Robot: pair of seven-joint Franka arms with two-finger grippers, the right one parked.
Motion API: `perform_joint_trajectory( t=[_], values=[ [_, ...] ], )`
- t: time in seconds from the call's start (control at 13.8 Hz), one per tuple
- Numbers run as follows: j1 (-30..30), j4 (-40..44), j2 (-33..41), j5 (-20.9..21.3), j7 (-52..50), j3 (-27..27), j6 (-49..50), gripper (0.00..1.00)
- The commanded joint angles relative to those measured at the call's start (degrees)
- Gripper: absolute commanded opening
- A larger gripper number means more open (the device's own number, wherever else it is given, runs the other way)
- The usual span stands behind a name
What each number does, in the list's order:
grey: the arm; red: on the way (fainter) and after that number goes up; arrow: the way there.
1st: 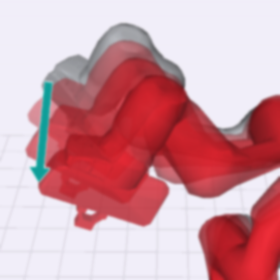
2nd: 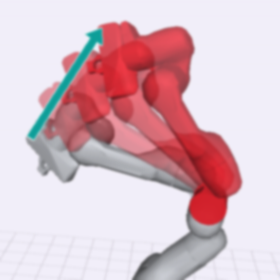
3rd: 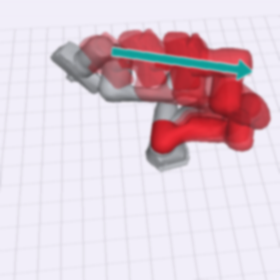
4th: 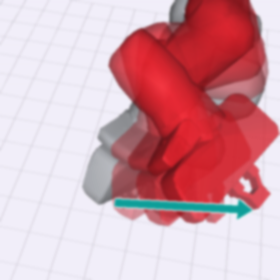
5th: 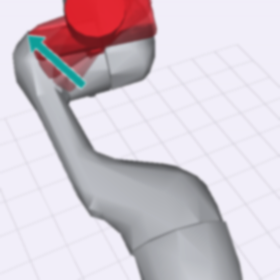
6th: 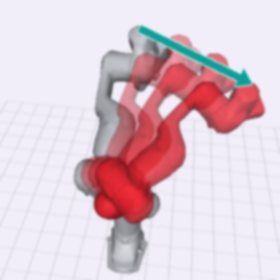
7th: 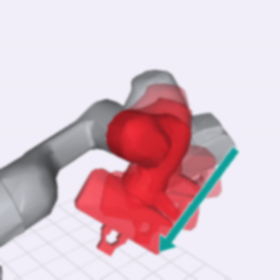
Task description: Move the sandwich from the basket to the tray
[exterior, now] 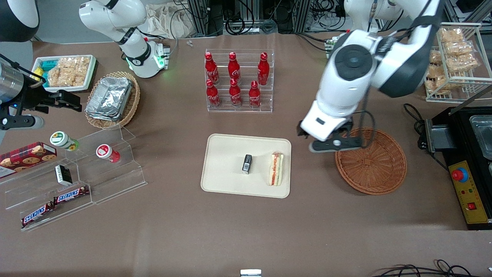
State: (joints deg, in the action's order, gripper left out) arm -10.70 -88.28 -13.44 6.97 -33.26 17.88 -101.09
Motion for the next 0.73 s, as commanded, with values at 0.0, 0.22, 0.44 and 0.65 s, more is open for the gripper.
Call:
perform_joint_trajectory(
  t=[0.0,0.22,0.44,0.65],
  values=[
    [-0.3,-4.5,5.4,-2.2,2.7,-3.1,2.5,1.0],
    [-0.3,-4.8,8.2,-2.2,2.9,-5.0,6.1,1.0],
    [-0.3,-9.3,13.3,-2.4,4.4,-7.9,7.6,1.0],
    [-0.5,-15.4,18.9,-4.4,15.6,-15.2,7.0,1.0]
  ],
)
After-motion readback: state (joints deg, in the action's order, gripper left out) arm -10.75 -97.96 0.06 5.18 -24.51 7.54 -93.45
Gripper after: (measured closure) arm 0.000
